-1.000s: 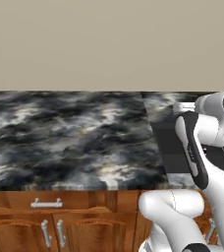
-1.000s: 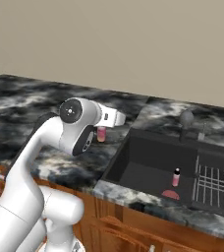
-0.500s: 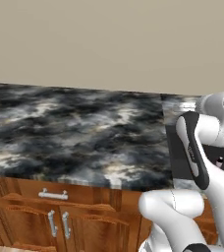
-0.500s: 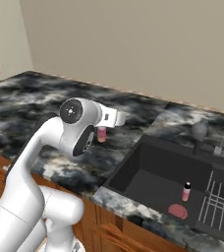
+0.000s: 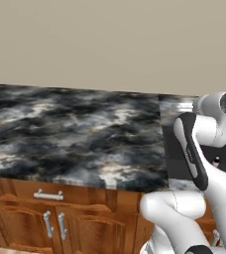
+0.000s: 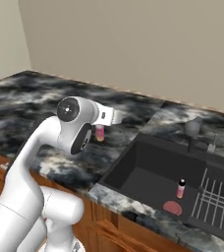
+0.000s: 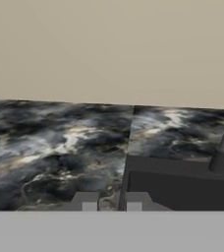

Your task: Place the large bottle from the dining counter next to the other large bottle outside the sink, and place the small bottle from the dining counter next to the other small bottle inside the sink.

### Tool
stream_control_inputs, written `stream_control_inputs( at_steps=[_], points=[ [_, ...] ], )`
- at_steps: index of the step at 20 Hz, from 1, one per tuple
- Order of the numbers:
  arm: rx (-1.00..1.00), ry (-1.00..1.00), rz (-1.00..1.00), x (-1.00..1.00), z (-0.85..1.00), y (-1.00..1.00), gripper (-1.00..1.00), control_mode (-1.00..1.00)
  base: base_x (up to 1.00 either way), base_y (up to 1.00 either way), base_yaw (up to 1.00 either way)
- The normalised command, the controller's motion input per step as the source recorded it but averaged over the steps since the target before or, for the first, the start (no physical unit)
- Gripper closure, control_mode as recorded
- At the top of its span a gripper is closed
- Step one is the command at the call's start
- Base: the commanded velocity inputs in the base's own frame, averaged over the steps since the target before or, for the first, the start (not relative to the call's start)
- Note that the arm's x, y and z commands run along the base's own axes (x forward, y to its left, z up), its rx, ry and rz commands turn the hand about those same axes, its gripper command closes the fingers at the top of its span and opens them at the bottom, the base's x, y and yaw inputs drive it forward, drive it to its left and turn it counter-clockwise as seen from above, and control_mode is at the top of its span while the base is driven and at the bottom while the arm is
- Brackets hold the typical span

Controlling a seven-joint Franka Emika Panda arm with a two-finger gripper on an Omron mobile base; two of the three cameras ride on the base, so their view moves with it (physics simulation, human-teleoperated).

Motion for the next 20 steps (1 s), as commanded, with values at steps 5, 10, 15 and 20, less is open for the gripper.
stream_control_inputs(
  at_steps=[5,10,15,20],
  points=[
    [0.0,0.0,0.0,0.0,0.0,0.0,1.0,1.0,0.0,-0.47,-0.15],
    [0.0,0.0,0.0,0.0,0.0,0.0,1.0,1.0,-0.1,-0.79,-0.11],
    [0.0,0.0,0.0,0.0,0.0,0.0,1.0,1.0,-0.06,-0.6,-0.05],
    [0.0,0.0,0.0,0.0,0.0,0.0,1.0,1.0,0.2,-0.27,0.0]
  ],
)
